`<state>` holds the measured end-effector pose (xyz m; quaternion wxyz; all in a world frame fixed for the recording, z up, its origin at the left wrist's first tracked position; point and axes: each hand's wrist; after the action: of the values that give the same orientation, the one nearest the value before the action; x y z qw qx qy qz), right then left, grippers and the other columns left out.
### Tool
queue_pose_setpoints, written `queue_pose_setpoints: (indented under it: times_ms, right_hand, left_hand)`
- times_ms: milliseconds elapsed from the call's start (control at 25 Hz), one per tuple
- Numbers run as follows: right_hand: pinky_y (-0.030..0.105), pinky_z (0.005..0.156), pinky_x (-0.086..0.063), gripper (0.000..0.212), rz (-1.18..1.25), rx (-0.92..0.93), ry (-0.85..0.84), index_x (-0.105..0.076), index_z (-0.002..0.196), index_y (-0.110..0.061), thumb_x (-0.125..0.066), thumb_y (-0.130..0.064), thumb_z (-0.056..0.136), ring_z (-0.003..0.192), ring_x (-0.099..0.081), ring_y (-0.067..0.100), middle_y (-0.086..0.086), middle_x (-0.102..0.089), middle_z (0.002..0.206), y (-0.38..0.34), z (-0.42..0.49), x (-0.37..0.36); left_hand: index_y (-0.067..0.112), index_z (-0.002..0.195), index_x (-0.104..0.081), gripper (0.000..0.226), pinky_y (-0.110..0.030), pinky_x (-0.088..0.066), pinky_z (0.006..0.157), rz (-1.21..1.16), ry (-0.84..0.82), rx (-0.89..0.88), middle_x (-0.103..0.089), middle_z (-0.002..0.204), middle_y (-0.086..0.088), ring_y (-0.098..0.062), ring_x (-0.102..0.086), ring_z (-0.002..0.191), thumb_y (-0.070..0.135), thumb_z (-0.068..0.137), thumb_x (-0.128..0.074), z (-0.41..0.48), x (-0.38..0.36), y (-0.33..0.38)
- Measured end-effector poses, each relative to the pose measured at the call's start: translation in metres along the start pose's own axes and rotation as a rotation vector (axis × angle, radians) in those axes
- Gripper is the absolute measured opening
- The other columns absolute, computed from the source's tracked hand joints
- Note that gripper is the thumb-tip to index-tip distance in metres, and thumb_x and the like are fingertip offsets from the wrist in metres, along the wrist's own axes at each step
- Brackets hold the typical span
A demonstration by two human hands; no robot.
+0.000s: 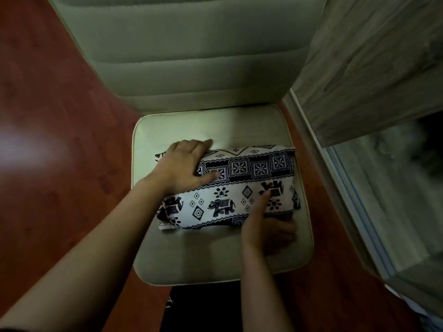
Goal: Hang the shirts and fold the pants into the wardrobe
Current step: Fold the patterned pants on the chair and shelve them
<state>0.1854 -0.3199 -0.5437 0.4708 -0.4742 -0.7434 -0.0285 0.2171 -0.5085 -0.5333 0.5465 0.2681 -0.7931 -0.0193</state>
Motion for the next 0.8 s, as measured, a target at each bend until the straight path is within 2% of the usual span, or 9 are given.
queue_pose_setpoints:
  times_ms: [80,120,200,280,400,480,600,720,800]
  right_hand:
    - [0.042,0.101,-0.037,0.096,0.173,-0.17,-0.074,-0.028,0.132,-0.001,-0.065,-0.064,0.071,0.124,-0.038,0.034,0.018,-0.036,0.132,0.0,-0.009,-0.01]
    - [0.038,0.096,-0.042,0.09,0.236,-0.155,-0.107,-0.03,0.132,0.002,-0.07,-0.054,0.074,0.121,-0.045,0.034,0.019,-0.041,0.13,-0.001,-0.008,-0.014]
    - [0.032,0.086,-0.046,0.077,0.23,0.035,-0.128,-0.035,0.132,0.002,-0.072,-0.039,0.079,0.113,-0.053,0.033,0.02,-0.049,0.126,-0.01,0.002,-0.019]
    - [0.03,0.082,-0.044,0.076,0.123,0.272,-0.16,-0.033,0.136,-0.002,-0.07,-0.038,0.08,0.112,-0.051,0.034,0.02,-0.044,0.128,-0.023,0.018,-0.018]
    - [0.026,0.084,-0.041,0.082,0.061,0.487,-0.257,-0.031,0.14,-0.007,-0.075,-0.035,0.076,0.114,-0.049,0.03,0.017,-0.042,0.132,-0.033,0.03,-0.013]
    - [0.026,0.091,-0.042,0.089,0.099,0.531,-0.273,-0.03,0.14,-0.008,-0.08,-0.031,0.07,0.118,-0.05,0.026,0.014,-0.045,0.134,-0.032,0.029,-0.011]
    - [0.021,0.083,-0.041,0.082,0.14,0.401,-0.296,-0.033,0.131,-0.006,-0.081,-0.031,0.07,0.111,-0.056,0.026,0.013,-0.053,0.129,-0.035,0.025,-0.01]
    - [0.023,0.078,-0.041,0.07,0.104,0.289,-0.343,-0.035,0.124,-0.002,-0.077,-0.03,0.075,0.109,-0.058,0.028,0.013,-0.055,0.124,-0.039,0.018,-0.015]
    - [0.02,0.079,-0.045,0.073,0.195,0.329,-0.387,-0.028,0.127,-0.005,-0.078,-0.019,0.075,0.102,-0.061,0.021,0.01,-0.052,0.127,-0.035,0.011,-0.017]
  left_hand:
    - [0.019,0.147,-0.023,0.102,-0.04,-0.034,0.107,0.01,-0.151,0.002,-0.037,0.144,-0.009,-0.026,-0.034,0.13,0.079,0.066,-0.032,0.009,0.005,-0.006]
    - [0.02,0.147,-0.023,0.1,-0.04,-0.036,0.105,0.003,-0.185,0.026,-0.038,0.144,-0.009,-0.027,-0.036,0.129,0.078,0.068,-0.04,0.011,0.007,-0.006]
    - [0.022,0.144,-0.024,0.091,-0.041,-0.044,0.097,-0.019,-0.203,0.11,-0.046,0.139,-0.012,-0.03,-0.049,0.12,0.073,0.073,-0.052,0.01,0.006,-0.004]
    - [0.021,0.136,-0.032,0.085,-0.039,-0.049,0.085,-0.049,-0.178,0.229,-0.059,0.122,-0.013,-0.033,-0.059,0.105,0.074,0.073,-0.053,0.003,0.001,-0.005]
    - [0.017,0.107,-0.053,0.07,-0.033,-0.047,0.077,-0.264,-0.063,0.274,-0.062,0.098,-0.007,-0.028,-0.059,0.094,0.076,0.069,-0.054,-0.012,-0.011,-0.005]
    - [0.016,0.115,-0.053,0.081,-0.034,-0.048,0.079,-0.35,-0.027,0.287,-0.064,0.105,-0.01,-0.028,-0.059,0.094,0.078,0.064,-0.053,-0.017,-0.015,-0.003]
    - [0.023,0.135,-0.029,0.088,-0.035,-0.044,0.09,-0.506,-0.112,0.31,-0.056,0.126,-0.012,-0.03,-0.056,0.108,0.06,0.067,-0.072,-0.016,-0.006,0.001]
    - [0.036,0.138,-0.017,0.098,-0.026,-0.033,0.097,-0.689,-0.224,0.216,-0.047,0.133,0.0,-0.025,-0.048,0.122,0.034,0.066,-0.083,-0.017,-0.004,-0.002]
    - [0.041,0.134,-0.018,0.097,-0.029,-0.033,0.104,-0.754,-0.17,0.2,-0.046,0.138,0.002,-0.022,-0.047,0.124,0.033,0.064,-0.085,-0.023,-0.01,-0.004]
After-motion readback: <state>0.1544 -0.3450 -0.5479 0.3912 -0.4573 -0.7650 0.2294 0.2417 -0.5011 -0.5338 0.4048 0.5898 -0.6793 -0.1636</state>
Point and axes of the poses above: each hand's wrist, its own z-axis towards the middle knuckle, its own x-axis out of the back of the hand, y = z × x
